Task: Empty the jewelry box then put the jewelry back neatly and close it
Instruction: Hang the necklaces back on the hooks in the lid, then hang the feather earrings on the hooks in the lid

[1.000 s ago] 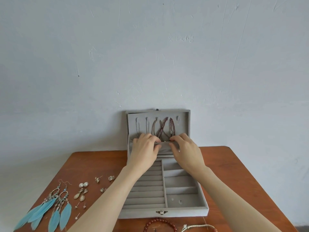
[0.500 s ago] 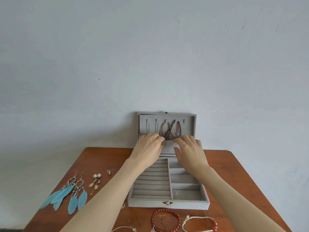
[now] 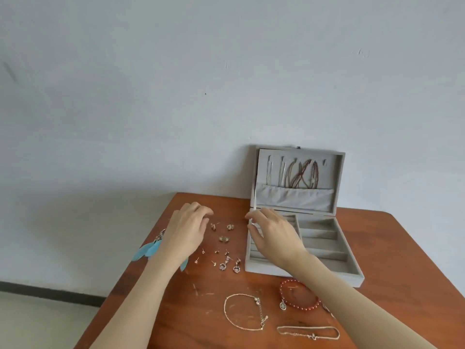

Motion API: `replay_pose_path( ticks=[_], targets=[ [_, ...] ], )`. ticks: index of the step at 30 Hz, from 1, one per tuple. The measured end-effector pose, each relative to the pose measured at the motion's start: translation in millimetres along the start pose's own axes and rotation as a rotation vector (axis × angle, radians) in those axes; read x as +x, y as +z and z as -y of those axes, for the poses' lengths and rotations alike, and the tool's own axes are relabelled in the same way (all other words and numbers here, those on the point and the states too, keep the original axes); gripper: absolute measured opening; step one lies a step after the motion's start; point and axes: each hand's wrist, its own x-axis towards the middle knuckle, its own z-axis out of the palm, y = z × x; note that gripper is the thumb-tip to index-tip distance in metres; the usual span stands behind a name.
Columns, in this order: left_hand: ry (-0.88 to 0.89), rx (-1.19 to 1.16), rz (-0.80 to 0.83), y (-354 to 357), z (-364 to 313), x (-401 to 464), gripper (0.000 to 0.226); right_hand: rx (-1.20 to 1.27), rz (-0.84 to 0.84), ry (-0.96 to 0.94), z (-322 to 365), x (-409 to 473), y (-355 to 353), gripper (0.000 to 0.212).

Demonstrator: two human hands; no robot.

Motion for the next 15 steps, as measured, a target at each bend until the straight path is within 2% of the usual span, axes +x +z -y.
replay_pose_path(
  ticks=[8,15],
  targets=[
    [-0.4,-0.169,-0.075,2.6,74.0,-9.8,0.024,0.08,0.123,-0.027,46.1,42.6,36.5,0.026],
    [-0.514,-0.323,-0.029,10.2,77.8,-7.9,0.023,0.074,0.292,0.102,81.0,84.9,83.1,0.027]
  ],
)
